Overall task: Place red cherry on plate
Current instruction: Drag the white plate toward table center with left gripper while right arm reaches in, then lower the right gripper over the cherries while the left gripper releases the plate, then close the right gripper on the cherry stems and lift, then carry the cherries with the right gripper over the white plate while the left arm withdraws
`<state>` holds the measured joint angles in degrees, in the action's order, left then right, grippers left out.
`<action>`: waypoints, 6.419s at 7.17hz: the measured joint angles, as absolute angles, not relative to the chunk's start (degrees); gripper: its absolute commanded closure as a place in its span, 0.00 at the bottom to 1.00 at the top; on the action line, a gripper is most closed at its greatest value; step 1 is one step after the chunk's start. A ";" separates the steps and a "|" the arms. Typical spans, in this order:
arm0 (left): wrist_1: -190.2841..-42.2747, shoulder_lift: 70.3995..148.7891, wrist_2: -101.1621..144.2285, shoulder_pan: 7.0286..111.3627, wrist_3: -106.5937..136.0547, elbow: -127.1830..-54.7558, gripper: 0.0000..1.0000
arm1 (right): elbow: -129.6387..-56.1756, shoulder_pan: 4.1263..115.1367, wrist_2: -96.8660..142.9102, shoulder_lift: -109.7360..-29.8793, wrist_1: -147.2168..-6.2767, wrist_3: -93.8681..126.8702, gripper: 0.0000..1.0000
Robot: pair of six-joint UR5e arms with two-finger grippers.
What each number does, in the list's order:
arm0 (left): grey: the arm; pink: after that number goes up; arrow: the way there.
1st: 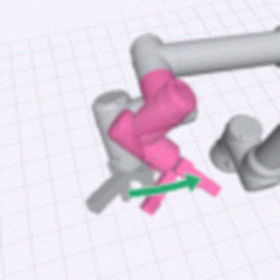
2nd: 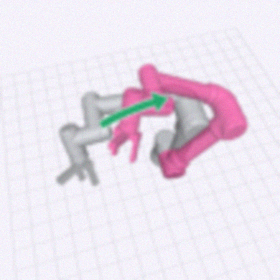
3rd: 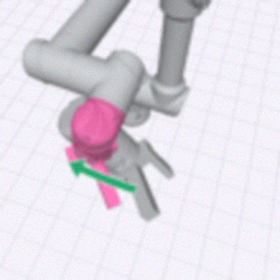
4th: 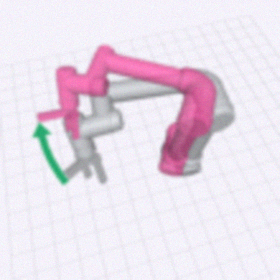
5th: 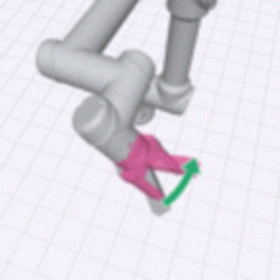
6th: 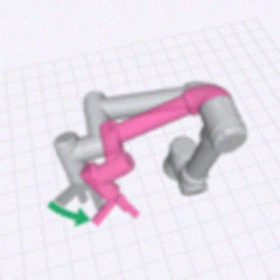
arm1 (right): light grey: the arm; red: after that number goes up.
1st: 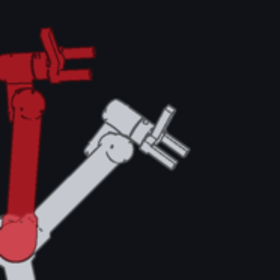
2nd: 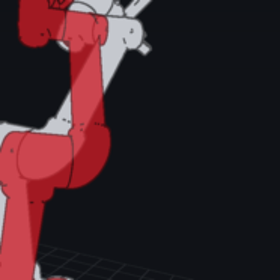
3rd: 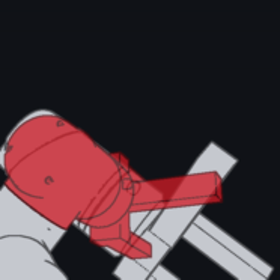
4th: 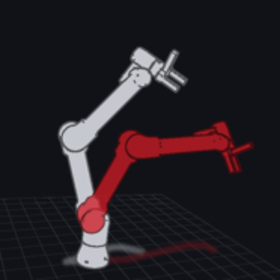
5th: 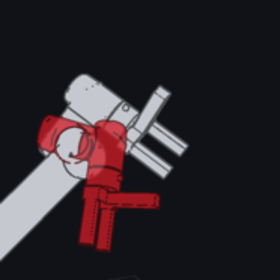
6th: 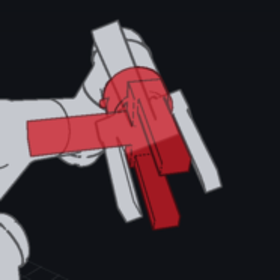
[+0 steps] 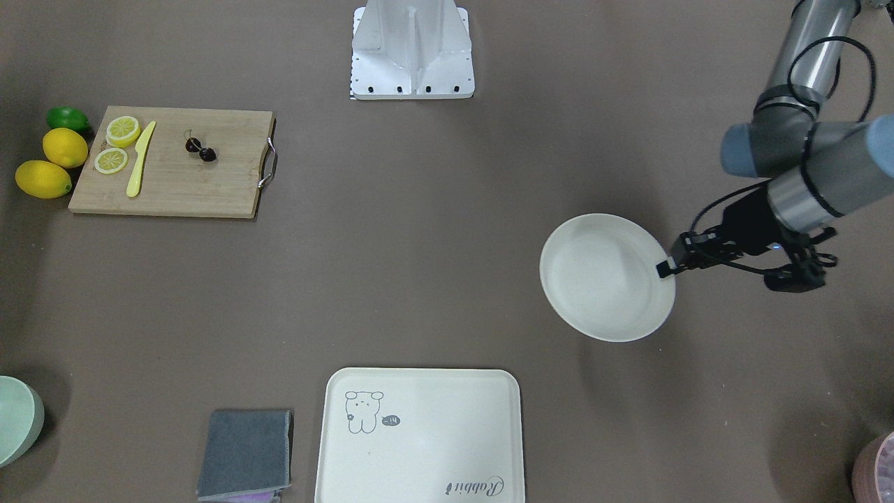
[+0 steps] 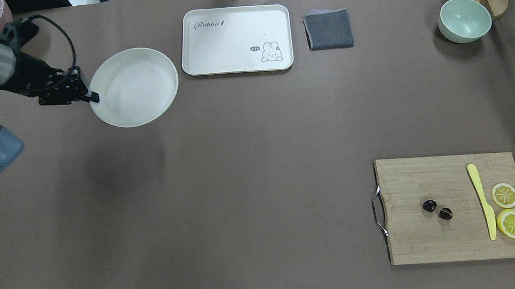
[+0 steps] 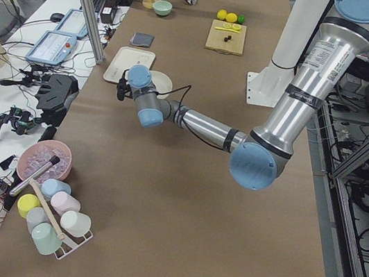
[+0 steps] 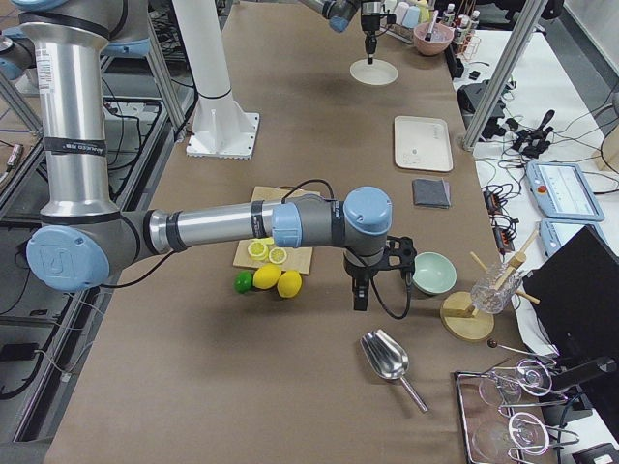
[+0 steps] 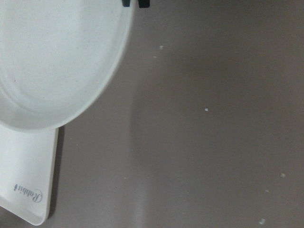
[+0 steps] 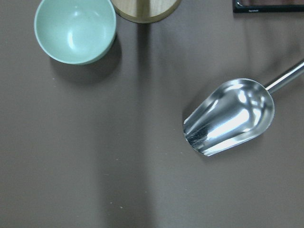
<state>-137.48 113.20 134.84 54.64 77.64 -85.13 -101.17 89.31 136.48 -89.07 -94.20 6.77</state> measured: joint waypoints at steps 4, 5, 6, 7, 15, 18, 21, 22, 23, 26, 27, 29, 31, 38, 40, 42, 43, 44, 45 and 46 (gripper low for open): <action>-137.08 118.08 116.36 38.02 87.60 -86.91 1.00 | -115.24 72.43 134.90 -84.95 -92.94 35.55 0.00; -136.95 118.51 113.90 35.62 87.72 -86.65 1.00 | -117.42 67.84 133.37 -84.66 -92.75 40.19 0.00; -136.06 119.53 111.09 32.92 87.68 -86.28 1.00 | -118.66 63.58 132.41 -84.53 -92.47 43.33 0.00; -134.05 120.81 109.02 31.12 87.55 -85.96 1.00 | -119.14 59.87 131.68 -84.56 -91.56 46.64 0.00; -128.66 121.60 107.88 37.20 77.05 -85.97 0.02 | -119.23 41.12 122.88 -90.46 -81.47 63.17 0.00; -126.91 121.74 107.83 39.12 73.88 -85.88 0.02 | -118.93 33.75 117.82 -96.67 -72.96 68.07 0.01; -126.83 121.80 107.76 39.09 73.74 -85.89 0.02 | -118.84 27.31 113.04 -97.36 -72.54 70.84 0.29; -126.83 121.76 107.76 39.06 73.74 -85.88 0.02 | -118.83 26.51 112.56 -97.56 -72.54 71.24 0.34; -126.82 121.74 107.75 39.01 73.74 -85.87 0.02 | -118.84 26.24 112.37 -97.99 -72.57 71.39 0.34; -126.88 121.80 107.75 38.87 73.74 -85.87 0.02 | -119.19 26.31 112.24 -99.16 -72.60 71.45 0.36; -126.88 121.81 107.75 38.85 73.74 -85.87 0.02 | -119.26 26.34 112.24 -99.39 -72.60 71.45 0.35; -126.84 121.82 107.75 38.82 73.79 -85.87 0.02 | -119.63 26.32 112.29 -99.89 -72.60 71.51 0.59; -126.84 121.82 107.75 38.78 73.82 -85.87 0.02 | -120.31 26.40 112.26 -100.34 -72.60 71.65 0.90; -125.92 121.07 112.89 46.17 70.87 -85.78 0.02 | -123.15 28.76 112.86 -98.03 -73.22 71.63 1.00; -123.57 118.55 120.24 55.62 56.06 -85.71 0.02 | -122.56 29.07 112.52 -89.31 -79.21 71.65 1.00; -123.31 113.74 122.25 61.99 46.76 -85.74 0.02 | -120.72 29.22 111.19 -74.66 -91.41 71.71 1.00; -123.48 111.37 122.43 64.06 44.42 -85.70 0.02 | -119.12 29.36 110.61 -67.86 -95.99 71.71 1.00; -123.15 109.16 122.76 66.78 39.91 -85.52 0.02 | -116.38 29.46 109.73 -62.37 -98.22 71.71 1.00; -121.60 107.62 123.23 69.61 33.69 -85.15 0.02 | -112.93 29.50 108.60 -58.05 -98.98 71.70 1.00; -118.92 106.39 124.10 72.56 27.86 -84.89 0.02 | -108.55 29.50 107.61 -53.79 -99.10 71.65 1.00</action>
<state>-118.92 106.39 124.10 72.56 27.86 -84.89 -108.55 29.50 107.61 -53.79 -99.10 71.65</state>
